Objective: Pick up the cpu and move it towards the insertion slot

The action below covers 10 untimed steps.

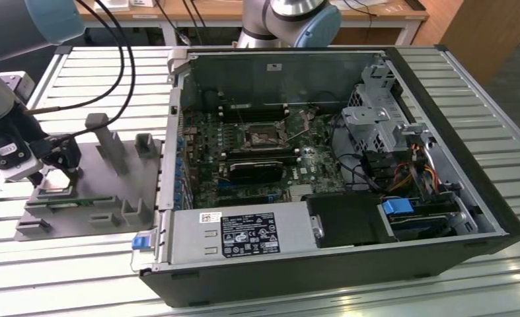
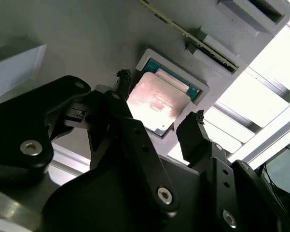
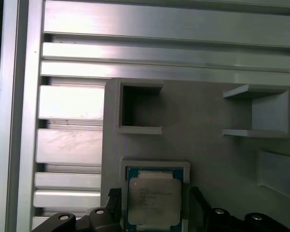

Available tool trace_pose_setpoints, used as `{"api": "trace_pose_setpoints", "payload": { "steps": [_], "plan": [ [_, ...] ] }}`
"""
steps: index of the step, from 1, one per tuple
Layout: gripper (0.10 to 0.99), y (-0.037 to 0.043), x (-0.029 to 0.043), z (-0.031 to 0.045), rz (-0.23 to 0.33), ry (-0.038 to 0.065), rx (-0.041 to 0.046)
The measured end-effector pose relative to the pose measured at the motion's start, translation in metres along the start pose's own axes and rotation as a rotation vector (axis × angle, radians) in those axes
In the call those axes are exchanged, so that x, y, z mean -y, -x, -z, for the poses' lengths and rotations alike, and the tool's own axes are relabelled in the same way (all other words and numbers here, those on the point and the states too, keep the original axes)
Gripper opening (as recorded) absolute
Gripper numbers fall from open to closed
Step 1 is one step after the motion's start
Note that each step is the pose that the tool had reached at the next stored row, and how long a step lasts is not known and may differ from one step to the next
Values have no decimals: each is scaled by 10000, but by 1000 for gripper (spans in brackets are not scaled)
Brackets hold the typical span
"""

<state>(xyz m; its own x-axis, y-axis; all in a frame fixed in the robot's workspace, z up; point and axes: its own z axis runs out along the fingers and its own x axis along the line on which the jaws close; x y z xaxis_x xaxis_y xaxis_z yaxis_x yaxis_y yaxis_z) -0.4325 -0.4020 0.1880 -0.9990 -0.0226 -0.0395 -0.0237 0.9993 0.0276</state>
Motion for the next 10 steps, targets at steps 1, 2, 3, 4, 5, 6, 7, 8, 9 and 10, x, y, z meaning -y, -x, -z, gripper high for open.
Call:
{"api": "trace_pose_setpoints", "payload": {
  "steps": [1, 2, 3, 4, 5, 6, 7, 8, 9, 10],
  "plan": [
    [659, 0, 0, -9, 0, 0, 0],
    [659, 0, 1, -15, 0, 0, -1],
    [659, 0, 1, -17, 0, -2, -3],
    [659, 0, 1, -19, 0, -2, -3],
    [659, 0, 1, -22, -1, -1, -2],
    [659, 1, 1, -27, 0, 0, 0],
    [659, 2, 1, -30, 0, 0, 0],
    [659, 2, 1, -33, 0, 0, 0],
    [659, 2, 1, -39, 0, 0, 0],
    [659, 2, 2, -46, 0, 0, 0]
  ]
}}
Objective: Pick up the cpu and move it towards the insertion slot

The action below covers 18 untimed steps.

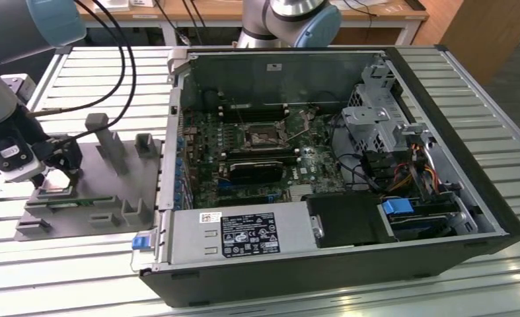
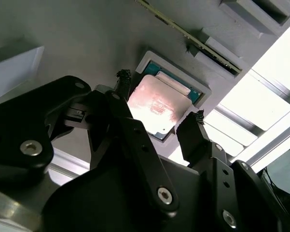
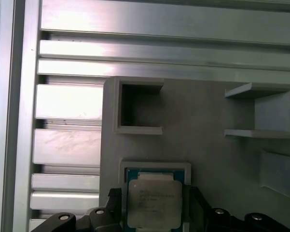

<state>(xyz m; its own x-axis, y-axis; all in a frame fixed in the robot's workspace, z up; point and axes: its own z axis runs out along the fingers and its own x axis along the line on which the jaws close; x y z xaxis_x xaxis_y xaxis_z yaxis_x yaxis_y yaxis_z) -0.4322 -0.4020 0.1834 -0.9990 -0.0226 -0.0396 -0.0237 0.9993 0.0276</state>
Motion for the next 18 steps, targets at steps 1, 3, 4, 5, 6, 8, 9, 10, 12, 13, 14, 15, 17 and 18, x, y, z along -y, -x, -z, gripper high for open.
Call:
{"api": "trace_pose_setpoints", "payload": {
  "steps": [1, 3, 4, 5, 6, 8, 9, 10, 12, 13, 14, 15, 17, 18],
  "plan": [
    [659, 0, 0, -8, 0, 0, 0],
    [659, -1, 1, -13, 0, -2, -4],
    [659, -1, 1, -16, 0, -2, -3],
    [659, -1, 1, -20, 0, -1, -1],
    [659, -1, 1, -25, 0, 0, 0],
    [659, -1, 1, -27, 0, -1, -1],
    [659, -1, 1, -27, 0, -2, -3],
    [659, -1, 1, -28, 0, -2, -2],
    [659, -1, 1, -28, 0, -2, -2],
    [659, -1, 1, -29, 0, -2, -1],
    [647, -1, 1, -30, 0, -2, -1],
    [647, -1, 1, -30, 0, -2, -1],
    [541, -2, 1, -30, 0, -3, -3],
    [541, -1, 1, -31, 0, -3, -2]
  ]
}}
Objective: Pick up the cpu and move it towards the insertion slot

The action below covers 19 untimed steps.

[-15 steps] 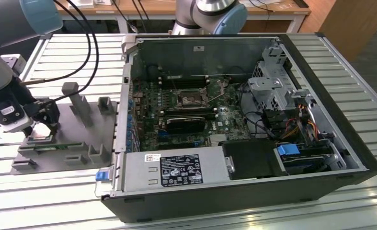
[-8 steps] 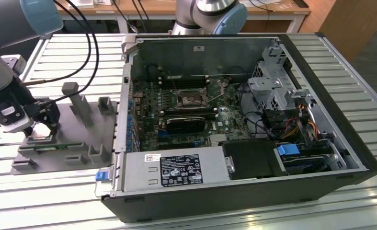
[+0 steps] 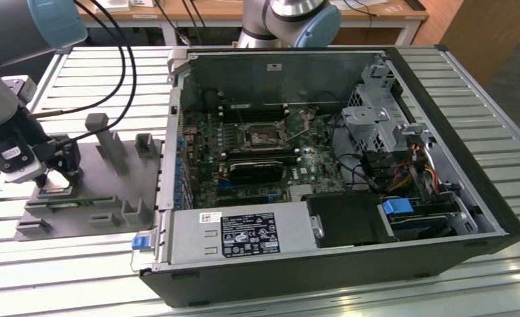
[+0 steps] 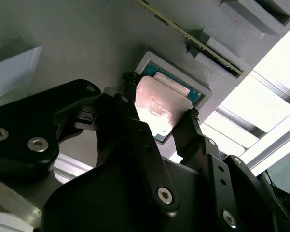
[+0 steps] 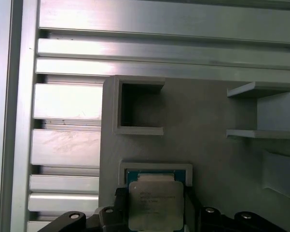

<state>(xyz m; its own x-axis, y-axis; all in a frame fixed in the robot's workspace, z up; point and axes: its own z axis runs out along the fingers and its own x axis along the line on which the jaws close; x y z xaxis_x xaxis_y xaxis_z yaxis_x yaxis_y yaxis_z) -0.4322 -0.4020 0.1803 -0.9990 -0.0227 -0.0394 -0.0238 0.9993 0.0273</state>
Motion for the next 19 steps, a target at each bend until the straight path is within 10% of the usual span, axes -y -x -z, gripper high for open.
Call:
{"api": "trace_pose_setpoints", "payload": {
  "steps": [19],
  "plan": [
    [541, 9, -6, 219, 1, -6, 0]
  ]
}}
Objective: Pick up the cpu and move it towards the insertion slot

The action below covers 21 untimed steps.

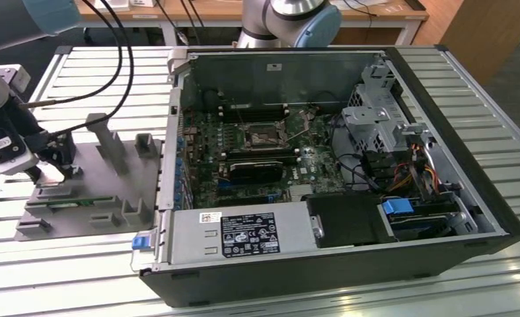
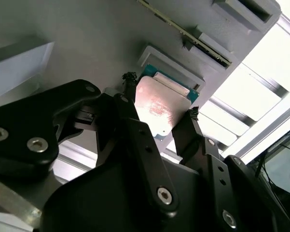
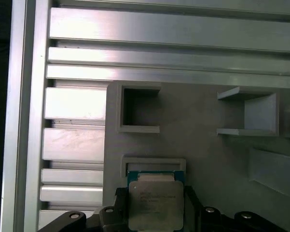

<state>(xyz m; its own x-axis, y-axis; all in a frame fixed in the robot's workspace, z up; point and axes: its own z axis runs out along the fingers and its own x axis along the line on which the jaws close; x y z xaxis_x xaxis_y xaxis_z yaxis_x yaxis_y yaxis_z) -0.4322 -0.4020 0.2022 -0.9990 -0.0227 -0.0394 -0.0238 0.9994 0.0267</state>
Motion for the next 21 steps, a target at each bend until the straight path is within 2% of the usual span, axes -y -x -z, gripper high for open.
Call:
{"api": "trace_pose_setpoints", "payload": {
  "steps": [14, 21],
  "plan": [
    [541, 12, -9, 314, 0, -5, 12],
    [541, 20, -14, 497, 0, -8, 23]
  ]
}}
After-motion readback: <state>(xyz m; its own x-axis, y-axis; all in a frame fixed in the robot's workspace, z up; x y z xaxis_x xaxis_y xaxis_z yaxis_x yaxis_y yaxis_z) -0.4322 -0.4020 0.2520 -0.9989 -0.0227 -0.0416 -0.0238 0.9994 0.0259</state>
